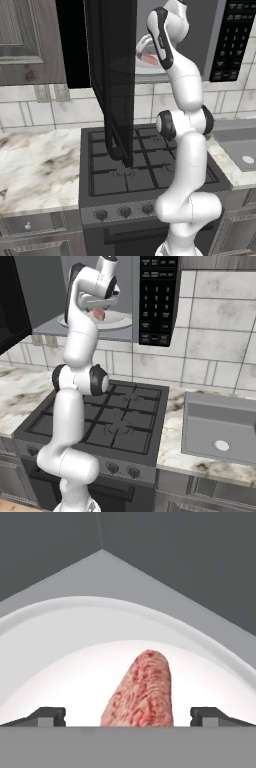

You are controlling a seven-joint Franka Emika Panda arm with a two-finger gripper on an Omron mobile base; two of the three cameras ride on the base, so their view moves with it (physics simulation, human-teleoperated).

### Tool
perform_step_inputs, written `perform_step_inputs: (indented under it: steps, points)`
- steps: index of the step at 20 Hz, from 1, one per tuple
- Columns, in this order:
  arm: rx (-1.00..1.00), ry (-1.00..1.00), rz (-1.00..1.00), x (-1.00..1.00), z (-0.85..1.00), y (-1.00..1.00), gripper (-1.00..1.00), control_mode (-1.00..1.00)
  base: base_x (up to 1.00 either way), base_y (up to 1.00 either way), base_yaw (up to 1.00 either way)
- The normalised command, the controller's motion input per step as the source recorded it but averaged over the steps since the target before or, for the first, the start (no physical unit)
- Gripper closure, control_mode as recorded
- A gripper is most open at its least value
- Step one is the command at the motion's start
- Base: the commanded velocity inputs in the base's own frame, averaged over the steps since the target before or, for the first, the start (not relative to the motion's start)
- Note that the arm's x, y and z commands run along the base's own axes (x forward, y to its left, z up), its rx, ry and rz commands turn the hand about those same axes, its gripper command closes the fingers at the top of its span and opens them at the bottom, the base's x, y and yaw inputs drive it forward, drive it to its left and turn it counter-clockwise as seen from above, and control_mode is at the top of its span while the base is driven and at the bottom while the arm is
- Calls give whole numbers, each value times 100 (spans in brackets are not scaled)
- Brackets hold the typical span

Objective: Transport the steak from the fridge to the microwave and turn on the microwave.

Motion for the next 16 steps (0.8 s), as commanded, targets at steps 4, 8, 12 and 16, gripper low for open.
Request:
perform_step_inputs:
  steps: [4,8,12,16]
  points:
    - [0,-16,0,0,-1,0,-100,-100,0,0,0]
    - [0,-12,0,-13,-6,3,-100,-100,0,0,0]
    - [0,-13,0,-17,-6,7,-100,-100,0,0,0]
    - [0,-15,0,-23,-10,10,-100,-100,0,0,0]
